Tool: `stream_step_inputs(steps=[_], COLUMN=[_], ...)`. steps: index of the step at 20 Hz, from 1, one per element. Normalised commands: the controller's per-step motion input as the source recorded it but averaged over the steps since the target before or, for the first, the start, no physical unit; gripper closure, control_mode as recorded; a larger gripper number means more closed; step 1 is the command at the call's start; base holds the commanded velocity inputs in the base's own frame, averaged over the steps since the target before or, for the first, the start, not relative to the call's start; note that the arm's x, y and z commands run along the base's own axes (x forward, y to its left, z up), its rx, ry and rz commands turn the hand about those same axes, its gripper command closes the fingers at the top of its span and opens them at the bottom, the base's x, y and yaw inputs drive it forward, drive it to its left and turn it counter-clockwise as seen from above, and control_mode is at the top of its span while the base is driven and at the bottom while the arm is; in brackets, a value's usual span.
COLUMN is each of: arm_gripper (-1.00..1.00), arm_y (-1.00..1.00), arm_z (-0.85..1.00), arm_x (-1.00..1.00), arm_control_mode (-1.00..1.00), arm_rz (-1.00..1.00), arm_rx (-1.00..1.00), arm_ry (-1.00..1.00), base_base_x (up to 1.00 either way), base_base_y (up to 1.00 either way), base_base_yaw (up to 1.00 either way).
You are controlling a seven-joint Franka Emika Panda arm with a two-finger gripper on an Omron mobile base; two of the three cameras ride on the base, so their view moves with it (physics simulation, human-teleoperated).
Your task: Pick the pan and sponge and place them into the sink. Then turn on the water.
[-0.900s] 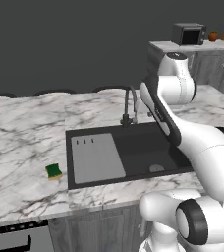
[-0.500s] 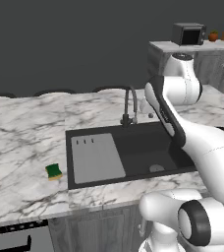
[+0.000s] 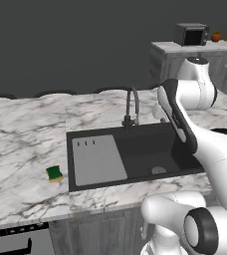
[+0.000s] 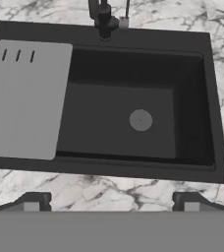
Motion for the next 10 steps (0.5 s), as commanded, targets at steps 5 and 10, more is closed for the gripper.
stream_step_inputs(steps=[5, 10], arm_gripper=[-1.0, -1.0], arm_y=[-0.4, -0.44], arm_z=[0.05, 0.01], arm_x=[-0.16, -0.1], arm_control_mode=[-1.0, -1.0], arm_rz=[0.0, 0.0], arm_rx=[0.0, 0.0], arm_ry=[0.07, 0.12], base_base_x=[0.0, 0.0], base_base_y=[0.0, 0.0], base_base_yaw=[0.0, 0.0])
